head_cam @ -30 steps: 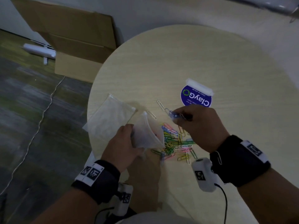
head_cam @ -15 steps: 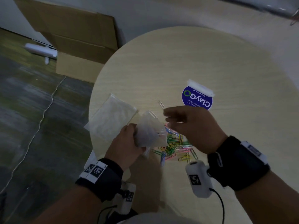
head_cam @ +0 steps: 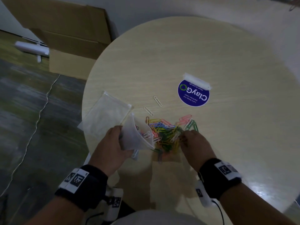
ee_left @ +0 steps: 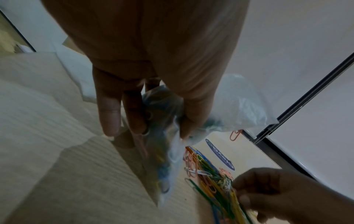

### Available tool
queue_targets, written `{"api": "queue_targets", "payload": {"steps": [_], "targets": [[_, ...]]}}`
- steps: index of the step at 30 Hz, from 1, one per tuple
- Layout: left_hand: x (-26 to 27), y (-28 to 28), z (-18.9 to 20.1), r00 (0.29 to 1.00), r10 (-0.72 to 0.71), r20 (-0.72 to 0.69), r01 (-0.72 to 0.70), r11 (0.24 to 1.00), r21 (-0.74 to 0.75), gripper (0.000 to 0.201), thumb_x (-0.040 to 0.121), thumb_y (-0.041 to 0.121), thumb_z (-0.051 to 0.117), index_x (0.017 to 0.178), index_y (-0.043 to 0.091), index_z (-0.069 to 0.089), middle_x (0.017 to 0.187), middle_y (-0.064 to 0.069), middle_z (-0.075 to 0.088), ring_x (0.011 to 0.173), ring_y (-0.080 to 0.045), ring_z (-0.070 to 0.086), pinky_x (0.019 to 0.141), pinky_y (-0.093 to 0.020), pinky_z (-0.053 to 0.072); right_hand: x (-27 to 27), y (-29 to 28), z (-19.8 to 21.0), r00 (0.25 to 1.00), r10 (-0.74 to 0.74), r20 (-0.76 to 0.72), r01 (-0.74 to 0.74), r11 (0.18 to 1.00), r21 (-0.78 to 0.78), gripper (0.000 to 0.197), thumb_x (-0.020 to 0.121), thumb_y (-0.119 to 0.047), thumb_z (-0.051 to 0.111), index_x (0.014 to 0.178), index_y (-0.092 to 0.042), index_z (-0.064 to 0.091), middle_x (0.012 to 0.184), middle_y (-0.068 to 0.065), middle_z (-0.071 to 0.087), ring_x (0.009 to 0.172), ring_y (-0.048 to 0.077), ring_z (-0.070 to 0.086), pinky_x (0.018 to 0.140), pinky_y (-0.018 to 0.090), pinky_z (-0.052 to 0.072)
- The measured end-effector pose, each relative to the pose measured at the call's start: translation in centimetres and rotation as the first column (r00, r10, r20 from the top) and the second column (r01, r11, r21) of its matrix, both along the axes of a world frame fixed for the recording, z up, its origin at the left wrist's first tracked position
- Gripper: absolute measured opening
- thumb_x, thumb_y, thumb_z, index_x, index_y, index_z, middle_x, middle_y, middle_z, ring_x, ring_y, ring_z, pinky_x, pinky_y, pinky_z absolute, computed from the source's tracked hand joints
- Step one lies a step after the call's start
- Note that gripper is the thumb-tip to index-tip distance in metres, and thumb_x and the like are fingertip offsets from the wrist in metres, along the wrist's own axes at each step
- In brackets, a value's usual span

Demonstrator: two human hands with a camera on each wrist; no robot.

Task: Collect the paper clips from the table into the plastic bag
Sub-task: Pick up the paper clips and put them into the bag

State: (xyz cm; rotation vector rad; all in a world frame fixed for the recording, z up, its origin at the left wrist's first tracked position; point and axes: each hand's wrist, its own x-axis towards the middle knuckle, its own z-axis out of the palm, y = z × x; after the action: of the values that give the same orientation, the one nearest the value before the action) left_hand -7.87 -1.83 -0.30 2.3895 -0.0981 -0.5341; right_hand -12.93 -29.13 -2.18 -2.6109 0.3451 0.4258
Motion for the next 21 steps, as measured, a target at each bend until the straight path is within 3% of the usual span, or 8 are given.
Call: {"api": "queue_targets", "payload": {"steps": [3, 5, 7, 9, 12, 15, 17, 21], "targets": [[0.1, 0.1, -0.3, 1.000, 0.011, -0.010, -0.011, 1.000, 0.002, 0.062, 0.065, 0.030, 0.086, 0.116, 0.029, 0.051, 0.112, 0.004, 0.057, 0.100, -0.019, 0.061, 0.082, -0.041, 0.053, 1.4, -1.0, 0.8, 0.988, -0.059, 0.144, 0.053, 0.998, 0.040, 0.021, 0.080, -0.016, 0.063, 0.100, -0.019, 0.068, 0.095, 0.011, 0.069, 0.088, 0.033, 0.063, 0.076, 0.037, 0.050], [0.1, 0.1, -0.6, 1.000, 0.019, -0.013, -0.019, 1.000, -0.001, 0.063, 0.063, 0.032, 0.086, 0.115, 0.030, 0.051, 0.112, 0.004, 0.058, 0.101, -0.018, 0.061, 0.082, -0.042, 0.054, 2.2, -2.5, 0.9, 0.973, -0.119, 0.197, 0.123, 0.992, -0.010, 0.035, 0.078, -0.024, 0.066, 0.111, -0.016, 0.064, 0.105, 0.012, 0.065, 0.097, 0.035, 0.058, 0.086, 0.038, 0.044], [0.0, 0.2, -0.8, 1.000, 0.018, -0.021, -0.018, 1.000, -0.008, 0.063, 0.064, 0.034, 0.086, 0.115, 0.031, 0.050, 0.113, 0.005, 0.058, 0.101, -0.018, 0.062, 0.082, -0.043, 0.054, 3.0, -3.2, 0.5, 0.983, -0.155, 0.095, 0.165, 0.981, -0.106, 0.061, 0.076, -0.047, 0.066, 0.126, -0.013, 0.055, 0.121, 0.014, 0.056, 0.110, 0.036, 0.049, 0.095, 0.041, 0.037], [0.0, 0.3, -0.9, 1.000, 0.016, -0.023, -0.016, 1.000, -0.019, 0.064, 0.063, 0.037, 0.085, 0.115, 0.032, 0.050, 0.113, 0.005, 0.059, 0.101, -0.018, 0.062, 0.082, -0.045, 0.055, 3.3, -2.6, -0.1, 0.994, -0.111, 0.017, 0.113, 0.984, -0.139, 0.068, 0.072, -0.063, 0.059, 0.123, -0.019, 0.055, 0.124, 0.011, 0.051, 0.113, 0.035, 0.045, 0.097, 0.040, 0.036], [-0.1, 0.5, -1.0, 1.000, 0.017, -0.021, -0.018, 0.999, -0.034, 0.065, 0.062, 0.037, 0.085, 0.116, 0.031, 0.050, 0.113, 0.005, 0.060, 0.101, -0.018, 0.062, 0.083, -0.046, 0.054, 2.9, -0.6, -0.7, 0.995, 0.062, 0.072, -0.056, 0.995, -0.086, 0.059, 0.069, -0.056, 0.063, 0.120, -0.025, 0.059, 0.121, 0.005, 0.051, 0.110, 0.032, 0.044, 0.096, 0.038, 0.038], [-0.1, 0.4, -1.1, 1.000, 0.024, -0.018, -0.024, 0.999, -0.032, 0.065, 0.062, 0.034, 0.087, 0.115, 0.031, 0.050, 0.114, 0.005, 0.060, 0.102, -0.018, 0.062, 0.083, -0.046, 0.054, 1.9, 0.0, -0.6, 0.975, 0.205, 0.090, -0.197, 0.976, -0.094, 0.055, 0.073, -0.043, 0.067, 0.123, -0.022, 0.059, 0.119, 0.004, 0.055, 0.109, 0.031, 0.046, 0.097, 0.038, 0.042], [-0.1, 0.4, -1.1, 0.999, 0.026, -0.019, -0.027, 0.999, -0.037, 0.064, 0.063, 0.034, 0.087, 0.115, 0.033, 0.049, 0.114, 0.005, 0.060, 0.103, -0.017, 0.062, 0.084, -0.046, 0.055, 1.1, 0.0, -0.4, 0.977, 0.179, 0.118, -0.169, 0.981, -0.093, 0.055, 0.076, -0.041, 0.065, 0.125, -0.019, 0.057, 0.120, 0.005, 0.055, 0.109, 0.031, 0.046, 0.096, 0.040, 0.044], [-0.2, 0.5, -1.2, 1.000, 0.026, -0.014, -0.027, 0.999, -0.035, 0.066, 0.063, 0.034, 0.087, 0.117, 0.032, 0.049, 0.115, 0.004, 0.059, 0.103, -0.019, 0.062, 0.084, -0.046, 0.054, -0.1, 0.6, 0.0, 0.997, 0.039, 0.063, -0.029, 0.986, -0.162, 0.084, 0.067, -0.061, 0.060, 0.137, -0.018, 0.041, 0.132, 0.003, 0.041, 0.114, 0.030, 0.039, 0.094, 0.043, 0.042]]}}
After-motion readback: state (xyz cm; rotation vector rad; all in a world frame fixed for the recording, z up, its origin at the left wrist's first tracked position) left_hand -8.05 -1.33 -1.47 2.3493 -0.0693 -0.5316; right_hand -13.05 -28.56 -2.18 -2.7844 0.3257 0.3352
